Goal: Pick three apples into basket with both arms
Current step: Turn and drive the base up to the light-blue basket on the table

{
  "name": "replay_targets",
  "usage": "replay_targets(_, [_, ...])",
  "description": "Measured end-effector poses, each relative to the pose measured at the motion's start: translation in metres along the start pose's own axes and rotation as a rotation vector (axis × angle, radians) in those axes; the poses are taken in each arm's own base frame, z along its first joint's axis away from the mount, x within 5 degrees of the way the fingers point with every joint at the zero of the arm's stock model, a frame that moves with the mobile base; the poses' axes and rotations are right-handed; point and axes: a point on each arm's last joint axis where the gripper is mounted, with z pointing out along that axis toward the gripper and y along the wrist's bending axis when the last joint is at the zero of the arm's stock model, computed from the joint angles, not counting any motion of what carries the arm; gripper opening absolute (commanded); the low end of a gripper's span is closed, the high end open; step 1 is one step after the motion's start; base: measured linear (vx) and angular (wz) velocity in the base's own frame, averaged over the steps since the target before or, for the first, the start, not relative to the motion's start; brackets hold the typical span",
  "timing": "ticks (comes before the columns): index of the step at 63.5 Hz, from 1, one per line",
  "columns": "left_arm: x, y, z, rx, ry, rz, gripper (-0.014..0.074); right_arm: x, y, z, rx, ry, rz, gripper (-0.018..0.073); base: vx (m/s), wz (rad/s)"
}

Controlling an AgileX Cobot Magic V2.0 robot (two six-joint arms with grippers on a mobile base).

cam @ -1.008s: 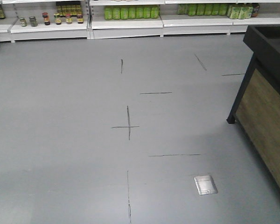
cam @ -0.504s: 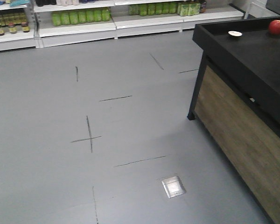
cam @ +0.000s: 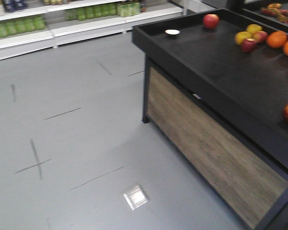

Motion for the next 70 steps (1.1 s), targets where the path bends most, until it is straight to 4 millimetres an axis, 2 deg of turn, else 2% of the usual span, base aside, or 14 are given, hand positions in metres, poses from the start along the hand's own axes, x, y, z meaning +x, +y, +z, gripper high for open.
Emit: replay_targets(70, [0.0000, 0.0000, 0.0000, 0.000, 0.000, 0.000, -0.0006, 0.0000, 0.0000, 0.0000, 0.000, 0.000, 0.000, -0.0001, 0.09, -0.48])
